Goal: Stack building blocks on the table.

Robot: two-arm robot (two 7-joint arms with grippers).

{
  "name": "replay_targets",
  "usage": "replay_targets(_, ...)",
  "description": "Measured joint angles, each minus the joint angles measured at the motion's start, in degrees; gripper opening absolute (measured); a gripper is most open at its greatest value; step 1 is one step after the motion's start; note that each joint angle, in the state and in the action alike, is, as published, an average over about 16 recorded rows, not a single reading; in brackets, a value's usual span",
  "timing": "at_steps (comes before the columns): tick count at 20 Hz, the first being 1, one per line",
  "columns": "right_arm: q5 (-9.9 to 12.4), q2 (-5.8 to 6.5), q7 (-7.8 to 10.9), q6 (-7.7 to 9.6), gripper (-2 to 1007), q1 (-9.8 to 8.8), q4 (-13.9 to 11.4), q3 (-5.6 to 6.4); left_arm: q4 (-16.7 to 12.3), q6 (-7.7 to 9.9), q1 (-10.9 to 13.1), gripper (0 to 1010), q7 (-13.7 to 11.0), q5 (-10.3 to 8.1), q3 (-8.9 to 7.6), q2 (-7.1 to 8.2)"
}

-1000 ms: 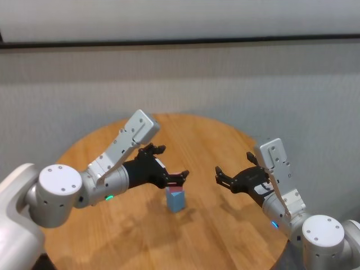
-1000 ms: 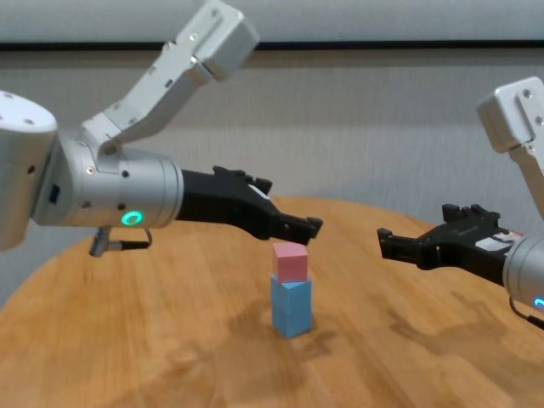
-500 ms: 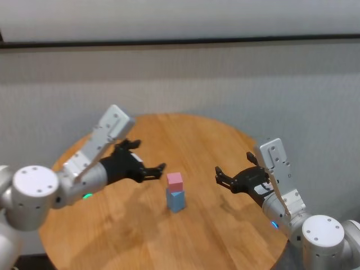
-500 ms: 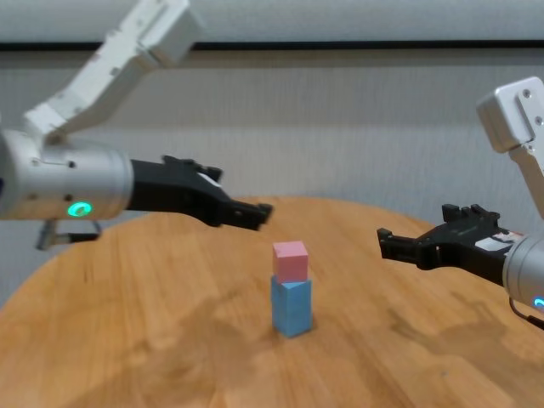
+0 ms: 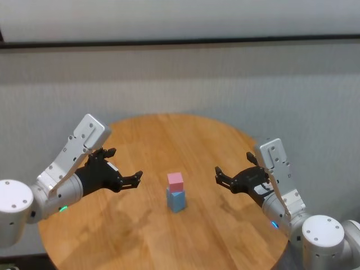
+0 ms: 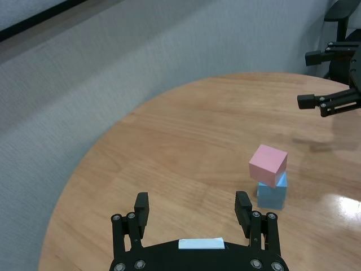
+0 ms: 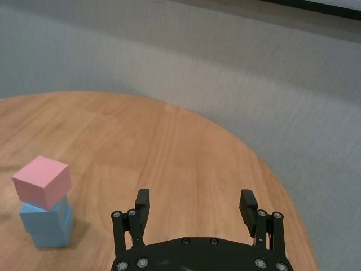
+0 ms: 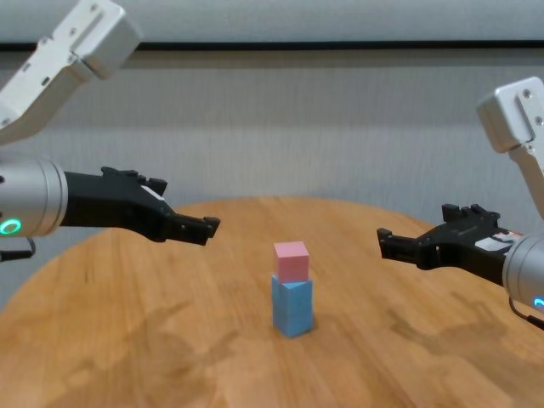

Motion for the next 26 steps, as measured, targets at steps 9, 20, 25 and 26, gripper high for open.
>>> replay_targets(9, 0.0, 0.00, 0.00, 0.00, 1005, 0.00, 0.0, 0.00, -1.0, 0.57, 0.9, 1000, 0.3, 0.25, -0.30, 0.57)
replay_targets(20, 0.0, 0.01, 0.00, 0.00, 1005, 0.00, 0.0, 0.00, -0.6, 0.34, 0.4, 1000, 0.2, 0.31, -0.04, 0.33)
replay_targets(25, 0.0, 0.01, 0.00, 0.00, 1005, 0.00, 0.0, 0.00, -0.5, 0.30, 0.3, 1000, 0.2, 0.32, 0.01, 0.30)
replay_targets(26, 0.0, 0.01, 0.00, 0.00, 1005, 0.00, 0.0, 0.00, -0.5, 0.30, 0.3, 1000, 0.2, 0.32, 0.01, 0.30)
